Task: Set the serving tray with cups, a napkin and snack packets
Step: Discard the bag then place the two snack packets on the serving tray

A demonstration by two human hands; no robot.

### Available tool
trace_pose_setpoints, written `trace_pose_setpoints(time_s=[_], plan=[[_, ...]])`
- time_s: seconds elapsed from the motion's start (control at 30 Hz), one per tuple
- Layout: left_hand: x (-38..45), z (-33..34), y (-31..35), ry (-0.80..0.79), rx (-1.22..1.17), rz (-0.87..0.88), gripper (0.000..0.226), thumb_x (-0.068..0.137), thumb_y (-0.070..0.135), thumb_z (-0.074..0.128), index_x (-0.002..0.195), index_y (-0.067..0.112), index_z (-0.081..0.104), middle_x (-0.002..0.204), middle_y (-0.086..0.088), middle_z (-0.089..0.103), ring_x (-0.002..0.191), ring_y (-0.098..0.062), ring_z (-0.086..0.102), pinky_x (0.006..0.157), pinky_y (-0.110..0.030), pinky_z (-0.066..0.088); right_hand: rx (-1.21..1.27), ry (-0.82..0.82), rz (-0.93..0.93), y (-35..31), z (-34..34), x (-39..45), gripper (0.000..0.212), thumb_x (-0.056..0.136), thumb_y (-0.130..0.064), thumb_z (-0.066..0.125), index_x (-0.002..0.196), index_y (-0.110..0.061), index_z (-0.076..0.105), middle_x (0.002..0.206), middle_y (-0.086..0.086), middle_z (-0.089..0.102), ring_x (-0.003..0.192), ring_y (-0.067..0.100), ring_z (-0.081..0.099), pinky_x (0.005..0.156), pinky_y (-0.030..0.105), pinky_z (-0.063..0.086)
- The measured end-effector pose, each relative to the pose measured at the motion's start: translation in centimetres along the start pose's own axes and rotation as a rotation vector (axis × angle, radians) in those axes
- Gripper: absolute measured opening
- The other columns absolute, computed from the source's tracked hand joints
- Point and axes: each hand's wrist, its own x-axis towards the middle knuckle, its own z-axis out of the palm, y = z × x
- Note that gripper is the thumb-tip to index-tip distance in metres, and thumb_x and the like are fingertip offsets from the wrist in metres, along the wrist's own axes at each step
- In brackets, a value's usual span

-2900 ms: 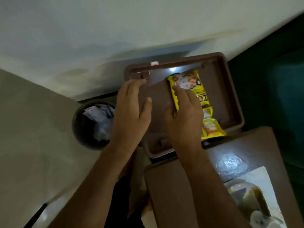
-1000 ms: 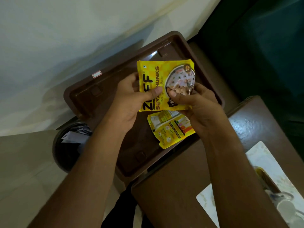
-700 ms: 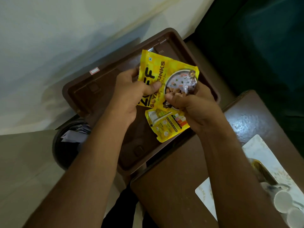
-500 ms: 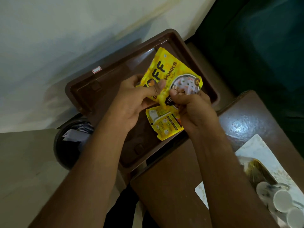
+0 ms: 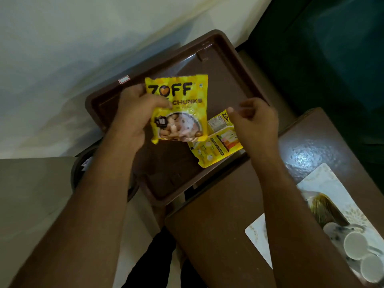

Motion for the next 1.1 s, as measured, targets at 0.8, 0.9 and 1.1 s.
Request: trace_pose_setpoints(time_s=[0.8, 0.9, 1.1], plan=[[-2.6, 4.2, -0.1, -0.460, -0.453, -0.375, 0.077, 0.099, 0.072, 0.038, 0.119, 0.005, 0.070, 0.110, -0.018, 0.076, 0.102, -0.035, 0.075, 0.090, -0.048, 0.062, -0.282, 0.201, -0.937, -0.4, 1.5, -3.4, 0.038, 0.071, -0.004, 0.072, 0.108, -0.009, 0.078, 0.113, 0.010, 0.070, 0.113, 0.032, 0.058, 0.086, 0.042, 0.040], [-2.5, 3.4, 0.3, -0.451, -0.419, -0.332, 0.043, 0.101, 0.031, 0.061, 0.128, -0.001, 0.067, 0.109, -0.017, 0.077, 0.098, -0.034, 0.075, 0.084, -0.048, 0.064, -0.208, 0.035, -0.937, 1.1, 1.7, -4.2, 0.047, 0.071, -0.014, 0.072, 0.119, -0.011, 0.076, 0.131, 0.010, 0.065, 0.135, 0.035, 0.047, 0.102, 0.052, 0.037], [-2.6, 3.1, -0.5, -0.459, -0.433, -0.228, 0.045, 0.097, 0.013, 0.066, 0.139, 0.000, 0.060, 0.127, -0.024, 0.073, 0.113, -0.042, 0.073, 0.091, -0.060, 0.061, 0.748, -0.119, -0.011, 1.0, 0.0, -4.4, 0.069, 0.085, -0.029, 0.075, 0.147, -0.016, 0.049, 0.135, 0.009, 0.065, 0.121, 0.025, 0.068, 0.095, 0.039, 0.060]])
